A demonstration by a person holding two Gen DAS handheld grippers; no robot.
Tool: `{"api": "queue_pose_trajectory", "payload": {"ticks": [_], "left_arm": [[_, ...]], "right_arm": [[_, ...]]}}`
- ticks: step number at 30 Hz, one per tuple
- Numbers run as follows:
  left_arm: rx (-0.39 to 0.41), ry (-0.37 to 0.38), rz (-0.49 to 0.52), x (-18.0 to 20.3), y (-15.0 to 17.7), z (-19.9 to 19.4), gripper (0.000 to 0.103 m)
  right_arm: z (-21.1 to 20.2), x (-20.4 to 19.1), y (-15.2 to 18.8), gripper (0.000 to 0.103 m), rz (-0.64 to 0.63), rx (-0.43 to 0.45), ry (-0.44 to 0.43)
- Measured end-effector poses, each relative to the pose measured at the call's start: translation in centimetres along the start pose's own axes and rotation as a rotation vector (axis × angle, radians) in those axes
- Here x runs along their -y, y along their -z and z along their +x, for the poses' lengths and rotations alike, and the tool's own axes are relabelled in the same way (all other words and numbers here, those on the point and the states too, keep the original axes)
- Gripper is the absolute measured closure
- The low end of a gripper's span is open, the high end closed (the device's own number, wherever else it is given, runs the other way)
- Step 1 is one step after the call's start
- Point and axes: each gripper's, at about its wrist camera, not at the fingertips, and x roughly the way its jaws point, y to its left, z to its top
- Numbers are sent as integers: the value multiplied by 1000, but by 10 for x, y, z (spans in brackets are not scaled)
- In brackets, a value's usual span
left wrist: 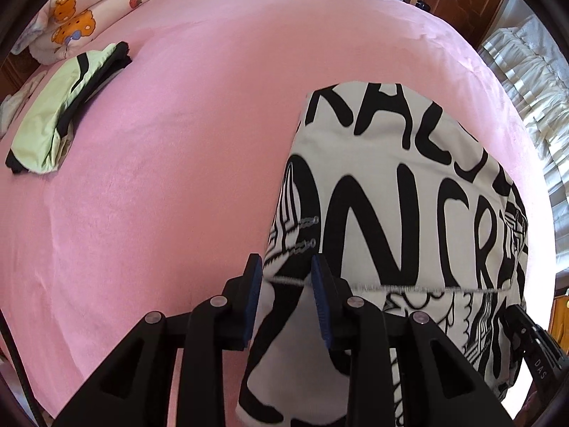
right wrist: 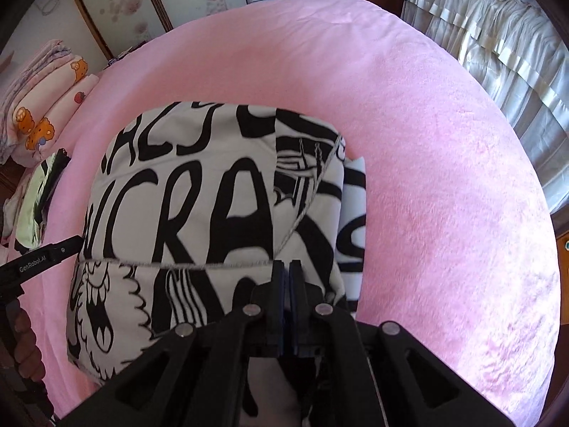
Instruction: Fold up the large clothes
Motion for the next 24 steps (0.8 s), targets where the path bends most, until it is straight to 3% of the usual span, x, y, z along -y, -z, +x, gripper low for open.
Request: {"api": "queue_pose_trajectory", "payload": {"ticks": [4,7,12,15,17,19,21,23,24], "left_arm": [[-5,6,-13,-1,27,-19,71],[-29,27,-9,-1,42,-36,65],[-92,31,51,10,67,-65,64],[-119,-3,115,15,80,-86,52],[-121,-29,139,15,89,-100,50],[-123,-31,152,16,94,-115,49],[-130,-29,170,17,98,-128,40],[-127,-44,189,20,100,-139,22],[-118,-52,201,22,100,-144,21]], "right_arm": [[-13,-9,28,76,-6,-47,-21],[-26,-16,45,67,-25,-69,-20],[-56,-19,57,59,-19,-89,-32],[-70,-18,63,57,18,-149,-52],[-82,-21,67,55,20,-156,-49],[-96,-24,71,46,15,-156,-37],[-109,-25,75,40,35,-170,-20],[-116,-27,76,37,59,-194,-7],[-120,-28,77,36,65,-204,-5]]}}
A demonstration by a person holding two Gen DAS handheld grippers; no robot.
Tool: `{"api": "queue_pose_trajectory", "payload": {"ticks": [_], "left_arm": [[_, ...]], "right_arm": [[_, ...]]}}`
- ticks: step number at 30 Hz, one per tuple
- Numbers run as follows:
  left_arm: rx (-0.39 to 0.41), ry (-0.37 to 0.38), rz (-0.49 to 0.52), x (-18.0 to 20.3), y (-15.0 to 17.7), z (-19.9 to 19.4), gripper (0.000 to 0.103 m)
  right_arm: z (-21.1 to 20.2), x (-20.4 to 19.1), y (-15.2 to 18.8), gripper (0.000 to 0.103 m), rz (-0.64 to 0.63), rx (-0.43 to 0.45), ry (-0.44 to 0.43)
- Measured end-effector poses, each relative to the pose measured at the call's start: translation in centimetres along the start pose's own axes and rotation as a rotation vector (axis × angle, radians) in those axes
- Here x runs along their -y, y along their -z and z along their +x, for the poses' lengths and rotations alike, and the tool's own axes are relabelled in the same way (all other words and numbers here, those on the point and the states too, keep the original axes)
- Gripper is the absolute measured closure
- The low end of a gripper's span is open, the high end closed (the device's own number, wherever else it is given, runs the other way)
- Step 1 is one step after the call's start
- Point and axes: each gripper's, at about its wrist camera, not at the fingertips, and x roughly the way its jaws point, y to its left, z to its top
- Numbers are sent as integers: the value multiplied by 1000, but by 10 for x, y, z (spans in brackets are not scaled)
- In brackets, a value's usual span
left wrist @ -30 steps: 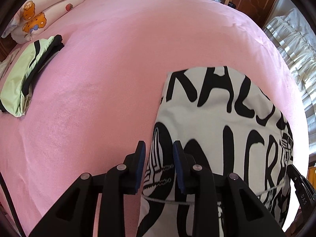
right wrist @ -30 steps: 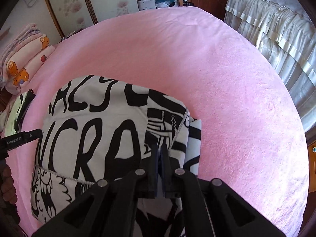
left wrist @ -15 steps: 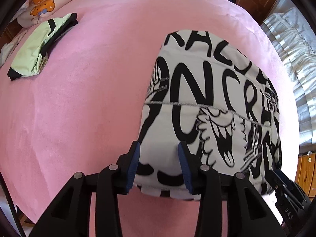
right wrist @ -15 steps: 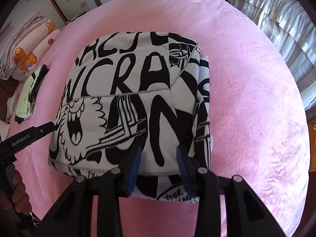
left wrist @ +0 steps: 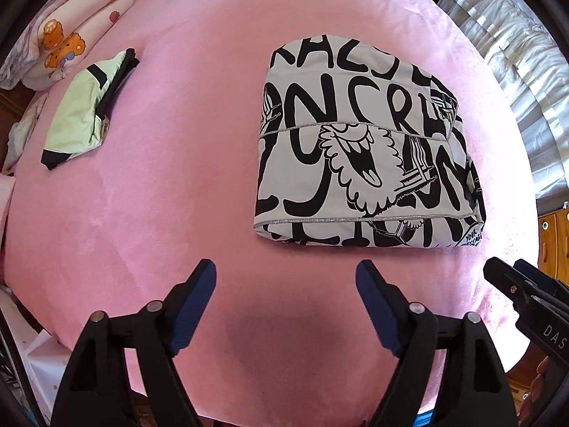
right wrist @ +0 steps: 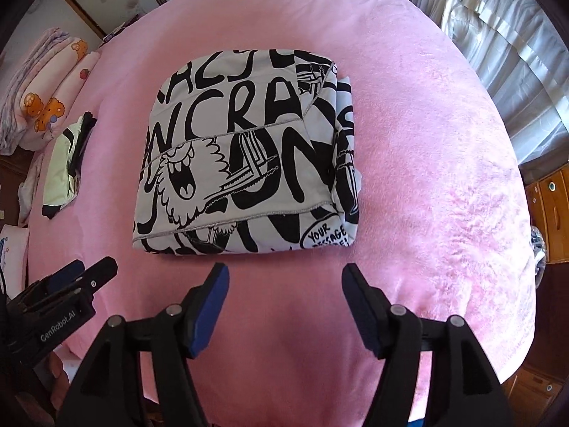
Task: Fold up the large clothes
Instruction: 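Lay the folded pants flat and open both grippers, then grasp the folded pants bundle with both grippers and lift it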
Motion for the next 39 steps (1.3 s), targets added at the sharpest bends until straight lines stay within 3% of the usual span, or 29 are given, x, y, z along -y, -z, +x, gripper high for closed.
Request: {"api": "queue_pose_trajectory", "payload": {"ticks": [4,18,25,29,34,39], "left_arm": [[23,13,30,5,-1,-14,13],[4,82,-14,-8,-14,-6,12],[-38,235,-92,-28,-41,31,10],[-34,276,-108,-37,-58,52,10],[-61,311,-107,-47,-83,90,9],[-118,330,-127,-56,-102,131,9]], "right_arm": [[-10,-6,4,28,-7,-18,1],[-12,-1,-6,25,8,1,-1],[13,31,-16,24,55,-14,-112],[28,60,-32,21,114,8,-189],[57,95,-54,15,207,38,-353],[100,121,-77,14,279,1,-448]]}}
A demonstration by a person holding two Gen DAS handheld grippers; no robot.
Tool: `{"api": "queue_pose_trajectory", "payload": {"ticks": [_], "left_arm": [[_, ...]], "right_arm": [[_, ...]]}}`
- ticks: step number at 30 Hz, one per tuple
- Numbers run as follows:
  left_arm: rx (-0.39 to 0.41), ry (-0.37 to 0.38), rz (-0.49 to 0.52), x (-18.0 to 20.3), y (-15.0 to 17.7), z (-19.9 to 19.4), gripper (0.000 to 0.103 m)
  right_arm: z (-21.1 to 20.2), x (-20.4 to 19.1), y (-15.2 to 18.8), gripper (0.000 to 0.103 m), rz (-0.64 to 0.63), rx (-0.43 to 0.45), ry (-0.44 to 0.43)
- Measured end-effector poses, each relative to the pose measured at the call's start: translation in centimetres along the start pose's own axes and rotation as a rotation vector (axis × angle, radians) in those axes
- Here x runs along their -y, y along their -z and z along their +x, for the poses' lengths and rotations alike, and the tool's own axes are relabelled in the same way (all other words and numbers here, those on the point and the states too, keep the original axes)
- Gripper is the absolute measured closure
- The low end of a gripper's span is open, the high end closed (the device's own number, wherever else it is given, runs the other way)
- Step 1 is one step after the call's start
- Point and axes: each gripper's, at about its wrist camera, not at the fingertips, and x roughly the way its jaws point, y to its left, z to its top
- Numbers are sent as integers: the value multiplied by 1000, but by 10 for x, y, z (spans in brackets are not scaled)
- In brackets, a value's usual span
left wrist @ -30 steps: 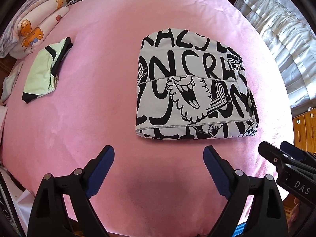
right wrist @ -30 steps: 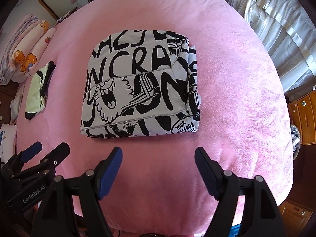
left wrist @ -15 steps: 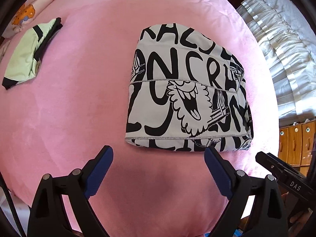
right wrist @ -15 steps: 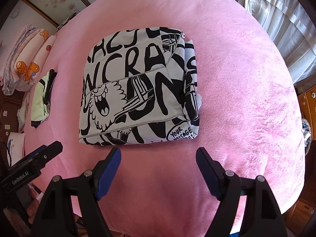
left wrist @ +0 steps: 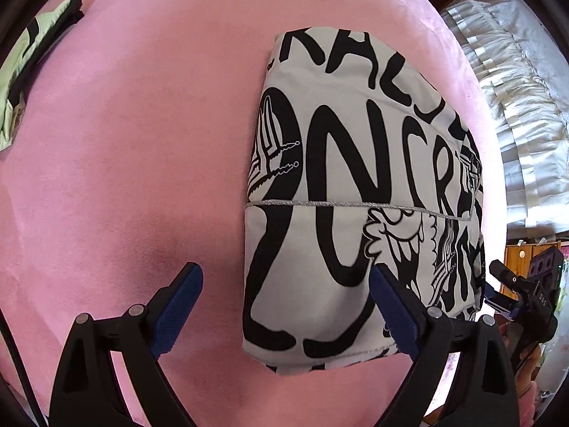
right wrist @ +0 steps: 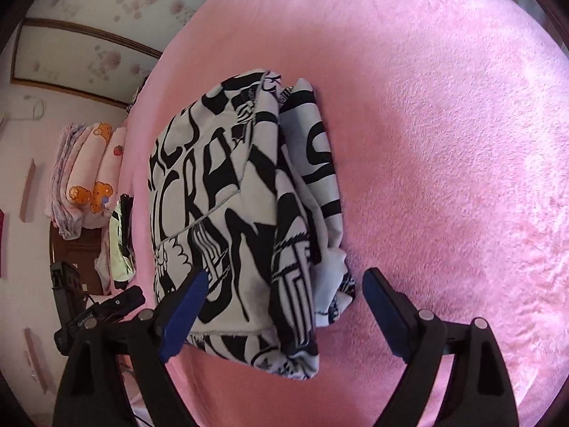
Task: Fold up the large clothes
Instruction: 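Grasp the folded pants bundle with both grippers and lift it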
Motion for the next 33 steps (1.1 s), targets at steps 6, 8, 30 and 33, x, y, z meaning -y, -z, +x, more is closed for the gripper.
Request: {"api": "queue_pose_trajectory", "payload": {"ticks": [6,8,30,33], "left_arm": [[-63,144,-60,-11,-17,35,9],[-70,154,-68,-10,-21,42,5],[-161,394,-167,-13,-60,104,0],[-155,385,-179,-12,-62,104,0]], "right_arm": [[34,19,-28,14,17,-42,-92],[46,21,-35,14,23,-65,-109],[120,10,-82,8,56,-271,-467],[132,7,-88,15,57,-314,-449]]}}
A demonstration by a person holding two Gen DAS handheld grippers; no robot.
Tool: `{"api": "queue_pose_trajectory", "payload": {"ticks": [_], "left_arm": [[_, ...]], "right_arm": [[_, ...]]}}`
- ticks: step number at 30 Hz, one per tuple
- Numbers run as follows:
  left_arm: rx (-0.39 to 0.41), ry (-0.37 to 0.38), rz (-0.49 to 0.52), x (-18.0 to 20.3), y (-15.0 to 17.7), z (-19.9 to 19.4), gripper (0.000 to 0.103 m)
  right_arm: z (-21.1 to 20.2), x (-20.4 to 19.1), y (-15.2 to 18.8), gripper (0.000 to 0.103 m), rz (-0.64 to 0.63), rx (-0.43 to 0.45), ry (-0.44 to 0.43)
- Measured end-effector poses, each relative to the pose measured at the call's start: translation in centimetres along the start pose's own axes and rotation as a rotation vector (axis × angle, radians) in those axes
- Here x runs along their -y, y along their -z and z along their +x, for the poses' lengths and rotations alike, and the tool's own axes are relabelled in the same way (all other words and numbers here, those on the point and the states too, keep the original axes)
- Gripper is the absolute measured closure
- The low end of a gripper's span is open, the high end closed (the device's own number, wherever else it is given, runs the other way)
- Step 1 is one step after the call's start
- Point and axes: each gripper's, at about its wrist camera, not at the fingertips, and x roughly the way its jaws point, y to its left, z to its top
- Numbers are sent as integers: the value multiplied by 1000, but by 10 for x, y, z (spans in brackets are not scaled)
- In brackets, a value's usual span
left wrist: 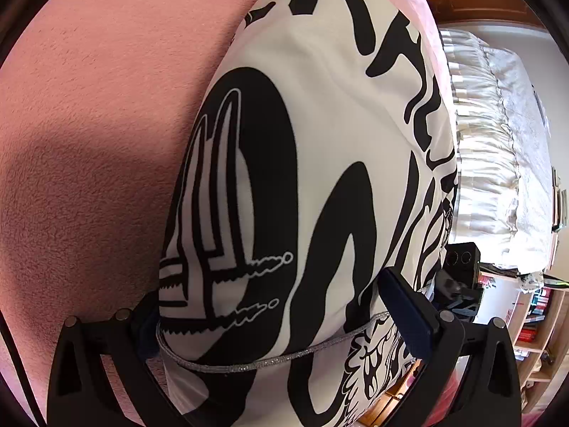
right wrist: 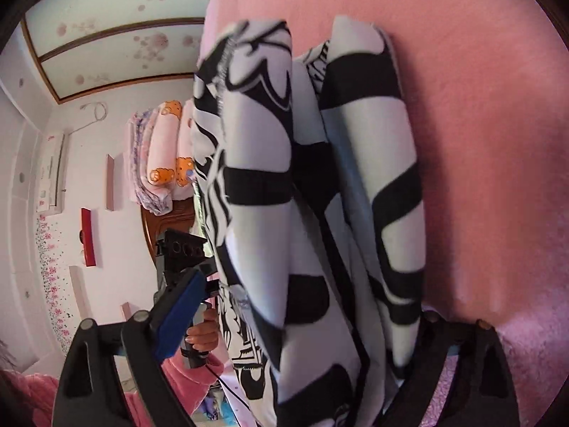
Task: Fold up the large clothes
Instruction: 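Grasp the folded pants bundle with both grippers and lift it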
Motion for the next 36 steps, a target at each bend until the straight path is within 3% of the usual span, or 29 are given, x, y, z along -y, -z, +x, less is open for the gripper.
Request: {"api": "queue_pose_trajectory", "payload": {"ticks": [3,6,10,11,17,20,24,31,33,36], "left_arm": [[43,-38,-39,7,5,3,0],[90,-126,-54,23,13,3,4],[158,-202,-51,42,27,-6,26],[174,-198,-63,46,32,-10,33],[182,-243,-104,68,66,-19,51],[164,-260,-119,76,98,-27,57],[155,-318,-109,88,149,-38,58],[141,-353,-175,88,157,-37,58],[150,-366,-204,88,147,-44,58],[163,-355,-217,83,159,-44,58]], "right_arm": [[6,-2,-2,35,4,-17,77],[1,1,2,50,20,12,74],[-7,-4,17,69,26,71,66],[-9,-7,21,70,24,85,66],[-17,-48,55,76,-50,122,89],[-19,-71,85,77,-108,112,166],[-25,-89,134,78,-121,77,230],[-29,-115,224,78,-156,-18,247],[-23,-123,244,78,-154,-54,243],[-8,-139,265,78,-185,-104,236]]}}
